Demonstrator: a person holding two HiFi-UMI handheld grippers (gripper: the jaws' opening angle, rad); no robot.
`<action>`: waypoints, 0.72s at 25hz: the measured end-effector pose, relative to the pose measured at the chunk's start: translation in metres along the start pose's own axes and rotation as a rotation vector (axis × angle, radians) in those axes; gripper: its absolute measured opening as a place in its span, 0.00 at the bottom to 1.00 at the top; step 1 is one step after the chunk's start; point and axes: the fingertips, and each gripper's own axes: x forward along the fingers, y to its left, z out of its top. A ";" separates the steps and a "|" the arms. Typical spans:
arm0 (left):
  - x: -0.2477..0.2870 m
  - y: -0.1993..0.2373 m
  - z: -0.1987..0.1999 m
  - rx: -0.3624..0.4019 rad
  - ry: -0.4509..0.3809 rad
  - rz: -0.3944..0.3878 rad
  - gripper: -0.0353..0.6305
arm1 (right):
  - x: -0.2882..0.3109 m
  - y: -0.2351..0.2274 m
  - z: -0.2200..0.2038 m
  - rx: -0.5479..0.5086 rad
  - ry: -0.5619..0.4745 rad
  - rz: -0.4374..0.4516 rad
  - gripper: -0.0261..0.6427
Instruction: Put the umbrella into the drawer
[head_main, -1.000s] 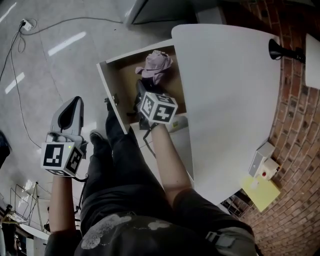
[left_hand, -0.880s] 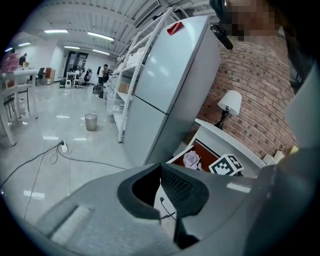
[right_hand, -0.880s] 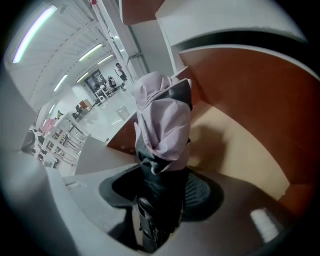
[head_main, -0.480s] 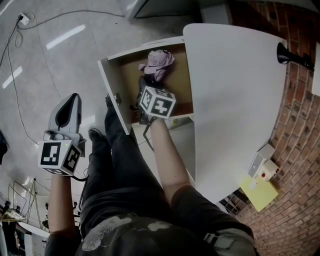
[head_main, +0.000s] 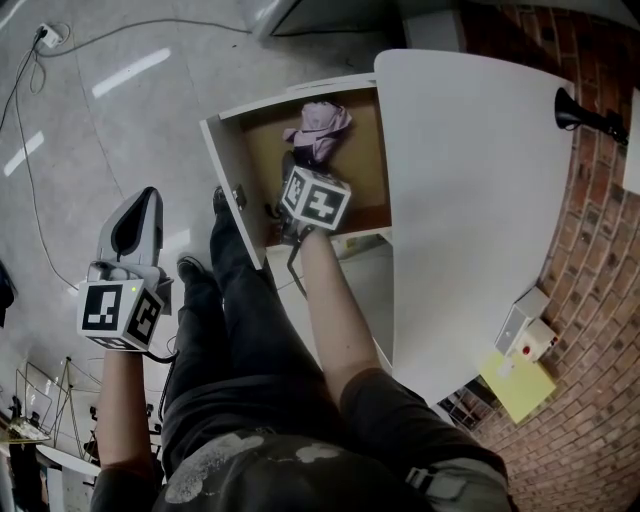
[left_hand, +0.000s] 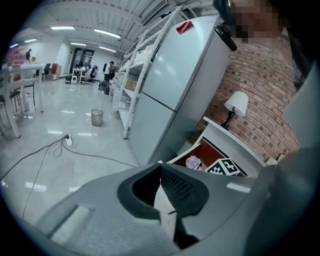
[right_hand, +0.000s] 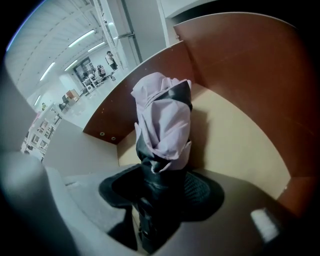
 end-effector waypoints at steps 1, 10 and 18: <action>-0.001 0.001 0.000 -0.002 -0.002 0.000 0.07 | 0.001 0.000 -0.001 -0.008 0.003 -0.008 0.39; -0.014 0.014 0.002 -0.019 -0.033 0.014 0.07 | 0.000 0.007 0.002 0.025 -0.016 0.034 0.52; -0.055 0.017 0.002 -0.019 -0.080 0.028 0.07 | -0.035 0.013 0.001 0.024 -0.054 0.007 0.56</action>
